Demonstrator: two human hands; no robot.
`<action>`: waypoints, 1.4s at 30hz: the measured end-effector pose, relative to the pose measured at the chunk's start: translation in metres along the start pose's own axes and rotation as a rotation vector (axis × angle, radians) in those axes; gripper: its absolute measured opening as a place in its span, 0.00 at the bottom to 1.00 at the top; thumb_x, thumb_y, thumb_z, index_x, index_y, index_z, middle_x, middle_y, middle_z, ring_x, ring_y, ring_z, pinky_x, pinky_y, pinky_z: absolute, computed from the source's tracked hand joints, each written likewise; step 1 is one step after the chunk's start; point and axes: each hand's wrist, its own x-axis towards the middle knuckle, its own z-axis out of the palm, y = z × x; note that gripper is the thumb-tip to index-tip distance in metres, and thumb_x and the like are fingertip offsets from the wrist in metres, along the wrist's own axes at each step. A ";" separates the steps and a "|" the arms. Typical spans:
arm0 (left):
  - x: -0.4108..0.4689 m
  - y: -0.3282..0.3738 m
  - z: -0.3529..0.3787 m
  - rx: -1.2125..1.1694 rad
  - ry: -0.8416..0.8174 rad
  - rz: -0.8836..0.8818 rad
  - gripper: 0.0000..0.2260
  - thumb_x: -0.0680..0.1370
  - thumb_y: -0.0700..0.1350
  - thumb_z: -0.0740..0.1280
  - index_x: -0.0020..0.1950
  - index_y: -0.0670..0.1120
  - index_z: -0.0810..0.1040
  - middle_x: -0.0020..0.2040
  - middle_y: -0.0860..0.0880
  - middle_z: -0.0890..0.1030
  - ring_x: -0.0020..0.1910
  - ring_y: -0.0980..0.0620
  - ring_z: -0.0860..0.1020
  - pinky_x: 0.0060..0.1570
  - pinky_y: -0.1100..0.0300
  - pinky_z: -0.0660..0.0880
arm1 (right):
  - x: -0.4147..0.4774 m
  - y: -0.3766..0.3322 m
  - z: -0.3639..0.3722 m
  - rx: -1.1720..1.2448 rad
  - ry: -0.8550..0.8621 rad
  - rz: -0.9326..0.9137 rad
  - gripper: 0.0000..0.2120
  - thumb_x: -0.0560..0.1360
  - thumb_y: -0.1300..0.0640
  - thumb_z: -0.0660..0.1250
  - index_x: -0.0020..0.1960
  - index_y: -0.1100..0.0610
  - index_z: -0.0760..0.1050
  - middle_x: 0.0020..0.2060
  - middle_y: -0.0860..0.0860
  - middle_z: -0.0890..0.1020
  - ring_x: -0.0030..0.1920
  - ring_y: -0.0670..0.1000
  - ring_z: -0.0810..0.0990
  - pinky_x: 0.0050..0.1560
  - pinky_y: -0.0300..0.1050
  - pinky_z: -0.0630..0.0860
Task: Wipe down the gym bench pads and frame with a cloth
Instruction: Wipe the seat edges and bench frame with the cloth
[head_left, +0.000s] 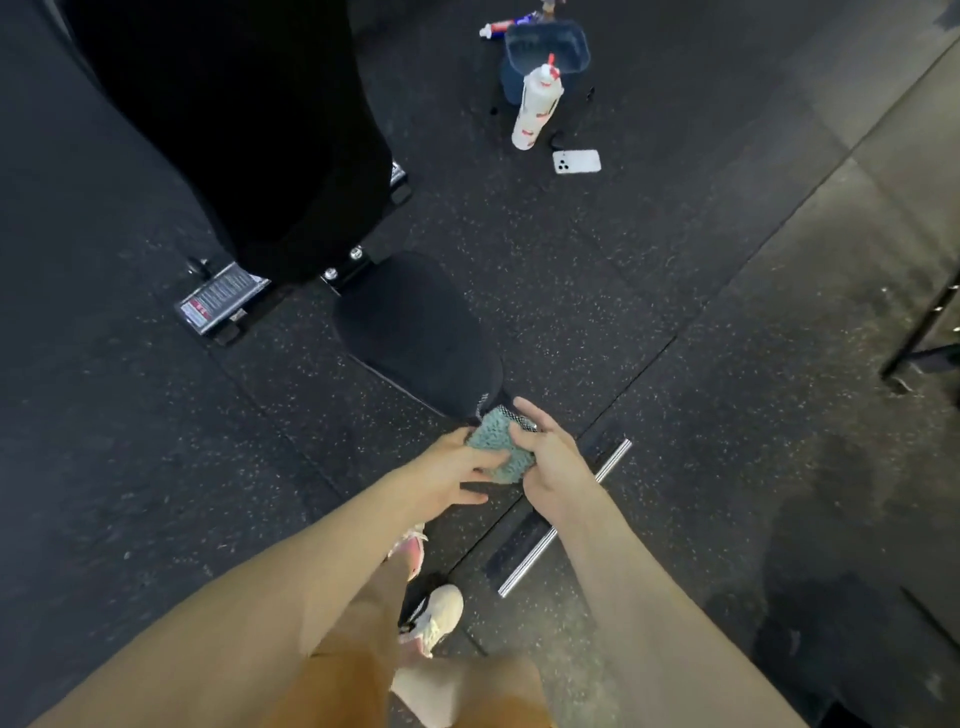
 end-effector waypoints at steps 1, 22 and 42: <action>0.008 -0.001 -0.006 -0.041 -0.005 0.005 0.20 0.76 0.40 0.70 0.67 0.47 0.69 0.59 0.46 0.80 0.58 0.47 0.79 0.58 0.48 0.74 | 0.009 0.002 0.002 -0.006 -0.018 0.026 0.18 0.79 0.69 0.60 0.65 0.55 0.74 0.59 0.61 0.79 0.55 0.57 0.80 0.45 0.47 0.79; 0.166 0.004 -0.107 0.430 0.639 0.141 0.12 0.70 0.39 0.72 0.51 0.46 0.73 0.50 0.45 0.78 0.49 0.46 0.76 0.44 0.58 0.70 | 0.227 -0.001 0.006 -0.921 0.213 -0.118 0.15 0.77 0.65 0.65 0.63 0.58 0.75 0.58 0.56 0.80 0.54 0.55 0.79 0.58 0.45 0.75; 0.285 0.162 -0.169 0.955 1.213 0.540 0.21 0.74 0.28 0.60 0.65 0.41 0.74 0.59 0.45 0.75 0.59 0.45 0.69 0.47 0.54 0.75 | 0.325 -0.020 0.030 -1.123 0.067 -0.221 0.21 0.75 0.48 0.69 0.65 0.54 0.71 0.58 0.53 0.78 0.63 0.57 0.73 0.62 0.56 0.72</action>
